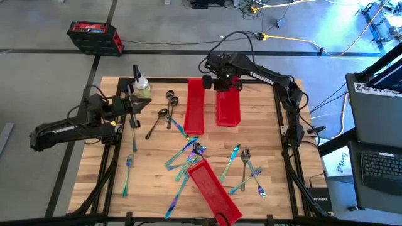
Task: Sort silverware
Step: Move the top right red silverware bin to the top center of the table
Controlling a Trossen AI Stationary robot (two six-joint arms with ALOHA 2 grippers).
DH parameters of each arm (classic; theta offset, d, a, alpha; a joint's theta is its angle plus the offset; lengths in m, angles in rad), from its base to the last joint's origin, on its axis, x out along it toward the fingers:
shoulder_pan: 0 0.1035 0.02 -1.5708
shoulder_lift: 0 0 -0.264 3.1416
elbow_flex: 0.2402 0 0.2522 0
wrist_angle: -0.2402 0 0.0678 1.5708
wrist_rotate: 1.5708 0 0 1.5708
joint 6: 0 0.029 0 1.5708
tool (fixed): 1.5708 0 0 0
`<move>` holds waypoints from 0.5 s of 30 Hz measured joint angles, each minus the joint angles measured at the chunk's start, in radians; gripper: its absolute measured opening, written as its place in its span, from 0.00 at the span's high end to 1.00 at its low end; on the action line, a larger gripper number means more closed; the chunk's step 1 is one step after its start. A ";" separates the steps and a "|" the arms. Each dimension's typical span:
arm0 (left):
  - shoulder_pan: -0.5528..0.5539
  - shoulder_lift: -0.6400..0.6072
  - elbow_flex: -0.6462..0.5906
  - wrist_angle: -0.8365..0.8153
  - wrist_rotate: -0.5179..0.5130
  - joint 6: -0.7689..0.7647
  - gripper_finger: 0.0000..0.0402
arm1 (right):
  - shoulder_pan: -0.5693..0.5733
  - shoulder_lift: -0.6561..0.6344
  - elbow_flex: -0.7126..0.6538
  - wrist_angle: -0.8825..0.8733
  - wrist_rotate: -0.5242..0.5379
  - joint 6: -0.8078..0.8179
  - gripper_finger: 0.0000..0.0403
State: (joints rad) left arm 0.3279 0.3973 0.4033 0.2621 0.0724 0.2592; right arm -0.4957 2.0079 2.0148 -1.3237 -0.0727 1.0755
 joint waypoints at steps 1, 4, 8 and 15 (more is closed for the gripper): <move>0.000 -0.008 0.004 0.003 0.008 -0.030 1.00 | 0.004 0.000 0.000 0.021 0.001 0.002 1.00; 0.000 -0.032 0.008 0.009 0.042 -0.063 1.00 | 0.013 0.009 0.000 0.028 0.001 0.017 1.00; 0.000 -0.042 0.009 -0.001 0.052 -0.067 1.00 | 0.023 0.040 0.000 0.060 -0.008 0.025 1.00; 0.000 -0.044 0.008 -0.028 0.066 -0.073 1.00 | 0.039 0.102 0.000 0.035 -0.032 0.014 1.00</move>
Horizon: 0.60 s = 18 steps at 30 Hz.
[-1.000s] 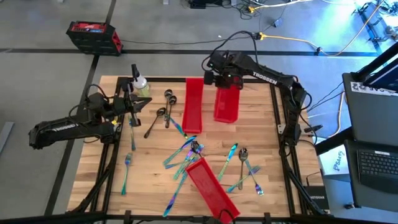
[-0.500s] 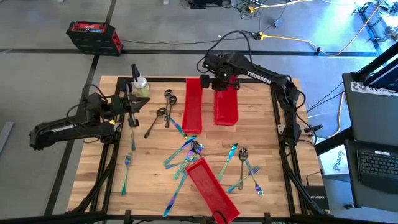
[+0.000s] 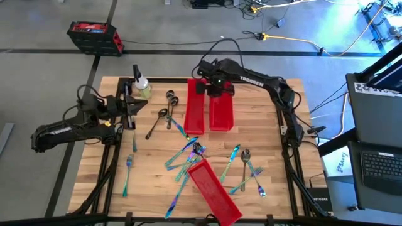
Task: Sort silverware
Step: Move the top right red silverware bin to the top center of the table
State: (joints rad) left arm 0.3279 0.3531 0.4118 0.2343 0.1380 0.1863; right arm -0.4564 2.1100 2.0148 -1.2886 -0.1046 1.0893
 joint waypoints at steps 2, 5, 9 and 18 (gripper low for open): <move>0.000 0.000 0.000 -0.005 0.002 0.000 1.00 | 0.000 0.010 0.000 0.002 0.000 -0.002 1.00; 0.000 0.000 0.000 -0.034 0.002 0.016 1.00 | 0.001 0.029 0.000 0.012 -0.001 -0.002 1.00; 0.000 0.000 0.000 -0.068 0.002 0.021 1.00 | 0.011 0.046 0.000 0.024 0.000 -0.005 1.00; 0.000 0.000 0.000 -0.091 0.017 0.022 1.00 | 0.018 0.067 -0.001 0.022 0.039 -0.001 1.00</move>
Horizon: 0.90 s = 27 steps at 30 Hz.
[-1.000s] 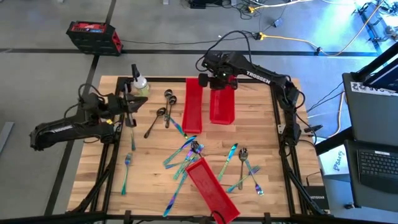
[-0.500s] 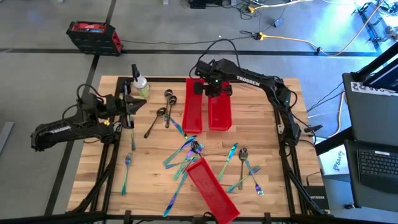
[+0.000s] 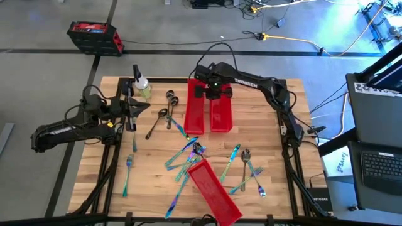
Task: Sort silverware
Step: Move the top right red silverware bin to the top center of the table
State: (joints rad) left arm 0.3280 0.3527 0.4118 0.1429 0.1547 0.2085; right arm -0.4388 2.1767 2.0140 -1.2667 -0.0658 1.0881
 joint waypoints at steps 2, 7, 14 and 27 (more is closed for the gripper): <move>0.000 0.000 0.000 -0.005 0.000 0.000 1.00 | 0.001 0.001 0.000 -0.016 0.009 0.000 1.00; 0.000 0.000 0.000 -0.003 0.000 0.000 1.00 | 0.001 0.005 0.000 -0.018 0.011 0.001 1.00; 0.000 0.000 0.000 -0.004 0.000 0.000 1.00 | 0.004 0.012 -0.006 -0.009 0.002 0.004 1.00; 0.000 0.000 0.000 -0.006 0.000 0.000 1.00 | 0.007 0.019 -0.009 -0.003 0.001 0.013 1.00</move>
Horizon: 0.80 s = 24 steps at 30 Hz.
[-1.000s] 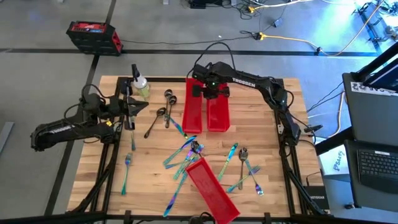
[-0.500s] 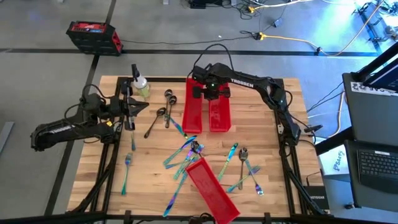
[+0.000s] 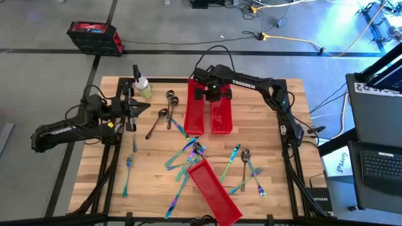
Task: Sort silverware
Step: Move the top right red silverware bin to the top center of the table
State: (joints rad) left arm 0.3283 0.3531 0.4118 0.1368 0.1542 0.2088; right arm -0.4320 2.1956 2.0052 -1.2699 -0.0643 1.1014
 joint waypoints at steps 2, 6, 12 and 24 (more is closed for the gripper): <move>0.000 0.000 0.000 0.000 0.000 0.000 1.00 | 0.000 0.000 0.000 -0.002 0.000 0.001 1.00; 0.000 0.000 0.000 0.000 0.000 0.000 1.00 | 0.001 0.000 0.000 -0.003 -0.012 0.001 1.00; 0.000 0.000 0.000 0.000 -0.001 0.000 1.00 | 0.006 0.000 0.000 -0.005 -0.018 0.001 1.00; 0.000 0.000 0.000 0.001 -0.001 0.000 1.00 | 0.014 0.004 0.000 -0.014 -0.019 0.001 1.00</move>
State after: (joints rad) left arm 0.3280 0.3527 0.4118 0.1376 0.1535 0.2085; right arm -0.4183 2.1997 2.0052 -1.2843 -0.0834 1.1027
